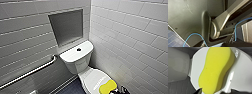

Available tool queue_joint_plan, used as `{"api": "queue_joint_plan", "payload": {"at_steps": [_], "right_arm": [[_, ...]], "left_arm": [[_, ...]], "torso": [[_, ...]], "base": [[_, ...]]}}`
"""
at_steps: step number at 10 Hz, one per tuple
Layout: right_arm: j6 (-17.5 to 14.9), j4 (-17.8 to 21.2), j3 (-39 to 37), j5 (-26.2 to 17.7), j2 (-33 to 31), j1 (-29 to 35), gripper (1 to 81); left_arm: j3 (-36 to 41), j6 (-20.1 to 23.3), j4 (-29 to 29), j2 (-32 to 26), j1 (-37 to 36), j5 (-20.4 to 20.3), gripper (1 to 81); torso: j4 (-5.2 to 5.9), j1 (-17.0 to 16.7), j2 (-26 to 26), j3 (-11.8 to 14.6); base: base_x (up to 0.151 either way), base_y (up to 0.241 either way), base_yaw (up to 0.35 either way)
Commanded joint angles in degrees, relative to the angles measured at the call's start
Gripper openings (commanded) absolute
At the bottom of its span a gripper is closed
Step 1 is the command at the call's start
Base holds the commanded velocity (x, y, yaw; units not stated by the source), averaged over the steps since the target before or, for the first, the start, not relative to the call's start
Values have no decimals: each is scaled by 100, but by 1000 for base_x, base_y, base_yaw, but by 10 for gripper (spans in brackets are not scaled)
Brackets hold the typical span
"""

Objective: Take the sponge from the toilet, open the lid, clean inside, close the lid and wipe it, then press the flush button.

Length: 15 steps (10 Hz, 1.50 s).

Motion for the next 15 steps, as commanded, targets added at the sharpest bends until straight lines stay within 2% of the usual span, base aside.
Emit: {"api": "queue_joint_plan", "payload": {"at_steps": [1, 2, 3, 4, 6, 9, 10, 11, 13, 15], "right_arm": [[30, 77, 118, -118, -241, 707, 811], [30, 77, 127, -126, -259, 742, 811], [64, 103, 127, -126, -294, 786, 811], [100, 121, 127, -126, -294, 838, 811], [197, 130, 170, -126, -294, 935, 811], [328, 147, 188, -126, -216, 980, 811], [346, 156, 154, -126, -163, 944, 811], [355, 139, 144, -126, -110, 936, 811], [355, 156, 249, -126, -84, 944, 811], [355, 165, 223, -126, -22, 980, 811]], "left_arm": [[76, 2, -26, -14, 78, 444, 811], [76, 2, -17, -5, 78, 444, 811], [41, 2, -17, 21, 78, 435, 811], [-21, 2, -17, 56, 87, 444, 811], [-179, 2, -17, 135, 96, 435, 811], [-179, 2, -26, 144, 104, 435, 811], [-179, 1, -26, 135, 104, 435, 811], [-179, 1, -25, 135, 105, 435, 811], [-179, -7, -26, 135, 104, 435, 811], [-179, -7, -26, 144, 105, 435, 811]], "torso": [[0, 356, -551, -472], [0, 463, -724, -552], [0, 573, -896, -201], [0, 693, -1086, -332], [0, 905, -1427, -411], [0, 1307, -2072, -429], [0, 1442, -2291, -616], [0, 1200, -1926, -803], [0, 1292, -2087, -523], [0, 1316, -2120, -544]], "base": [[0, 0, 0], [0, 0, 0], [0, 0, 0], [0, 0, 0], [0, 0, 0], [0, 0, 0], [0, 0, 0], [0, 0, 0], [0, 0, 0], [0, 0, 0]]}}
